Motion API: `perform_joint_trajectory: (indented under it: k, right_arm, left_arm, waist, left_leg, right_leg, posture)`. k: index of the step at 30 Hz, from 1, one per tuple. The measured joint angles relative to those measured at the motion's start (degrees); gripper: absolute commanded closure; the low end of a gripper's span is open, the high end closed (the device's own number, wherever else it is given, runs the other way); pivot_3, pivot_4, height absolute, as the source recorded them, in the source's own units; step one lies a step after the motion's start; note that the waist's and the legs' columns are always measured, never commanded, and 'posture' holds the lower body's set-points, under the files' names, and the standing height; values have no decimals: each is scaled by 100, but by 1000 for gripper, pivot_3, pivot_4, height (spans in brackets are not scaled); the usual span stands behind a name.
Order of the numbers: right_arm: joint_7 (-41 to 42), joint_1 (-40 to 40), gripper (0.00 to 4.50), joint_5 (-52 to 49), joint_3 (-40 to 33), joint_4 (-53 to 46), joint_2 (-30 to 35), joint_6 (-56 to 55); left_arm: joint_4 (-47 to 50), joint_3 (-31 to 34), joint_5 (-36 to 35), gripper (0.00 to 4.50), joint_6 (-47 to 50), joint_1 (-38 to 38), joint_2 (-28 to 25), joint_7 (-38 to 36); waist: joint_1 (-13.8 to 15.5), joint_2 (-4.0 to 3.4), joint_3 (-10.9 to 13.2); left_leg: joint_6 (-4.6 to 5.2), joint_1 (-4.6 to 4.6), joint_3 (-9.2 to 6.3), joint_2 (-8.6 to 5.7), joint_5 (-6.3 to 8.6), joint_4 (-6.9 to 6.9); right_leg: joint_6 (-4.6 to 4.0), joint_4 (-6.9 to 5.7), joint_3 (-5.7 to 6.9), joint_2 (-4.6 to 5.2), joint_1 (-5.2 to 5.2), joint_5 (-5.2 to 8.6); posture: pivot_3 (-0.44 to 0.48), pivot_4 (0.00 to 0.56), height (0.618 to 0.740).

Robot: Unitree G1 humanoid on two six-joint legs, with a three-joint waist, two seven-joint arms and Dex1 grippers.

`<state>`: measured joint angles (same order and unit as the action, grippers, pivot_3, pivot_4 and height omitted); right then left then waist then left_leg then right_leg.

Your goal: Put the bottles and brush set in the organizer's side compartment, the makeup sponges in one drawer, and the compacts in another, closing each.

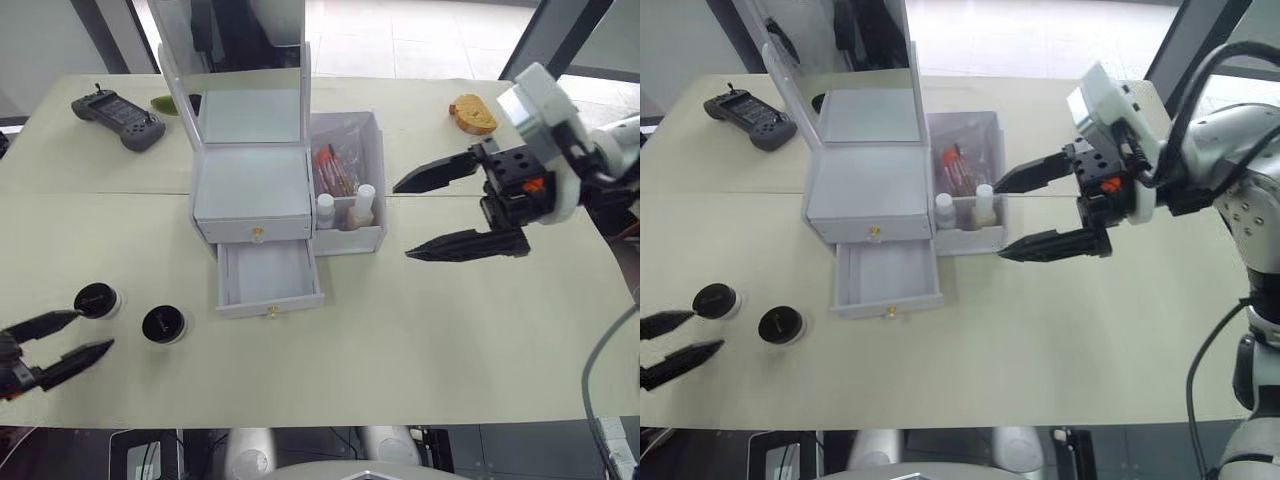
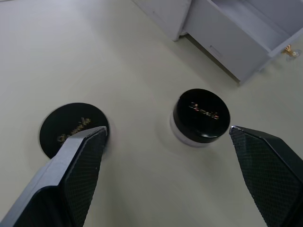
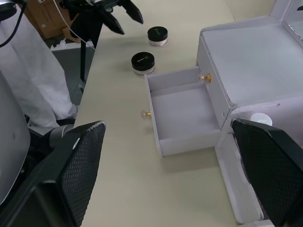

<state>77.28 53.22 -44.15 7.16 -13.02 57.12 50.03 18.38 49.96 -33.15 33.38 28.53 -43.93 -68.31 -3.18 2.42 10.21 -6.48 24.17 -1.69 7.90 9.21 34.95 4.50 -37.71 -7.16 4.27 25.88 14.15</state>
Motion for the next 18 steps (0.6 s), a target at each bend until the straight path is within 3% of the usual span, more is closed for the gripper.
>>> perform_joint_trajectory:
  k: [4, 8, 18]
  right_arm:
    - [158, 7, 0, 204, 149, 9, -20, -43]
    - [274, -10, 0, 271, 142, -1, -2, -47]
    - [350, -69, 0, 298, 35, -56, 213, -27]
  left_arm:
    - [702, -619, 247, 16, 212, -60, 527, 1159]
    - [1113, -1236, 414, 16, 546, -160, 574, 1933]
    - [1324, -2378, 728, 16, 868, -765, 258, 2682]
  waist:
    - [71, 2, -1]
    - [70, 8, -5]
    - [66, 8, -5]
  left_leg:
    - [0, 1, 0, -2, 0, 6]
    - [0, 1, -1, -2, 0, 6]
    - [0, 0, -1, -2, 0, 4]
  right_leg:
    - [1, -1, -3, -3, -1, -1]
    - [0, -1, -5, -3, 0, -2]
    - [-1, -1, -6, -4, 0, -3]
  posture:
    - [0, 150, 705]
    - [0, 150, 705]
    - [0, 150, 705]
